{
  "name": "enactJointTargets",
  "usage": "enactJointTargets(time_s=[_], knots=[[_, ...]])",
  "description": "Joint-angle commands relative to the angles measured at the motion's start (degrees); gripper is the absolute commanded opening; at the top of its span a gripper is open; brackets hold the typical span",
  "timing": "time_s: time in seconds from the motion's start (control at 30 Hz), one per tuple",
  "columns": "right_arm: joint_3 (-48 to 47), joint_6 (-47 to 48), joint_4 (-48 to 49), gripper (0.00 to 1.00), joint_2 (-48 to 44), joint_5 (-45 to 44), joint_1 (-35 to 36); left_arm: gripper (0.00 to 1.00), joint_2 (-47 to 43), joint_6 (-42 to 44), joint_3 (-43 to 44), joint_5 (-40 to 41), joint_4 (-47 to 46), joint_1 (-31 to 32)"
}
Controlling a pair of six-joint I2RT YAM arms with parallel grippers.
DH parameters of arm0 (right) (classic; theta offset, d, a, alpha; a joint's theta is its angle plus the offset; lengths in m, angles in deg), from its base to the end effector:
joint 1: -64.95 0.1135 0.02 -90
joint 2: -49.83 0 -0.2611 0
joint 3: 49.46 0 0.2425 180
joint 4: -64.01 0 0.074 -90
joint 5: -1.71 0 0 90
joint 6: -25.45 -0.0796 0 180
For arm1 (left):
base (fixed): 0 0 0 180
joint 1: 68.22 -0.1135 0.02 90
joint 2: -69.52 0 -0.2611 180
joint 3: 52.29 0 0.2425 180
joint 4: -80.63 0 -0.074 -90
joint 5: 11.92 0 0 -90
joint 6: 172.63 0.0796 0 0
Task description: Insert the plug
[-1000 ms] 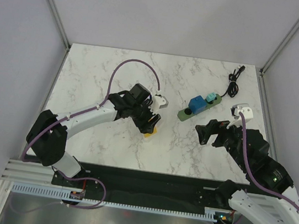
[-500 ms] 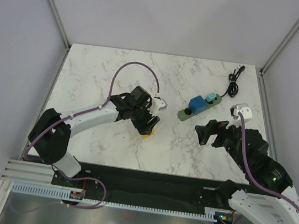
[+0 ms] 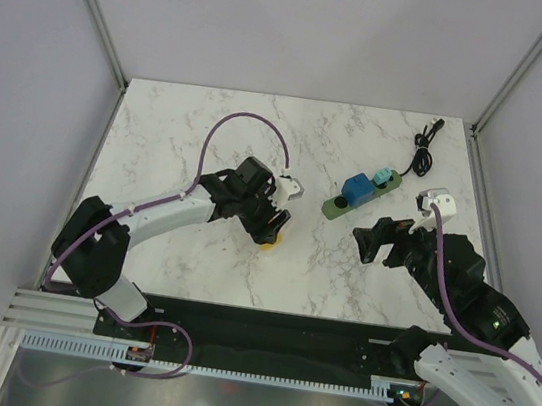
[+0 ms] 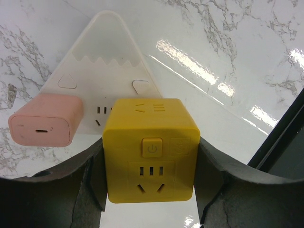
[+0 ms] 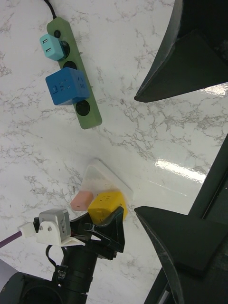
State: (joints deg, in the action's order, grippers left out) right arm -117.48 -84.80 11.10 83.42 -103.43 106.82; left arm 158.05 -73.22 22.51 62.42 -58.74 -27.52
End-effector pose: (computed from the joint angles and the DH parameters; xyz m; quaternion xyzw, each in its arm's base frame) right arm 0.1223 0.0817 0.3473 -0.0752 0.8046 0.2073 0.5514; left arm 0.2412 -0.2358 0.1945 0.4372 0.8367 -0.2067 0.2570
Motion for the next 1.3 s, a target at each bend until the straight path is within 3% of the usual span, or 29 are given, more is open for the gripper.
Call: enactJointTargets(time_s=[0.0,1.27], knots=[[0.3,0.0,0.7,0.98,-0.3,-0.6,0.0,0.02,-0.8,-0.5,-0.9,-1.5,-1.7,0.2],[0.8,-0.8,1.1,0.98,0.7,0.1,0.0,0.02,-4.2,4.7,0.5,-6.7,0.1,0.2]])
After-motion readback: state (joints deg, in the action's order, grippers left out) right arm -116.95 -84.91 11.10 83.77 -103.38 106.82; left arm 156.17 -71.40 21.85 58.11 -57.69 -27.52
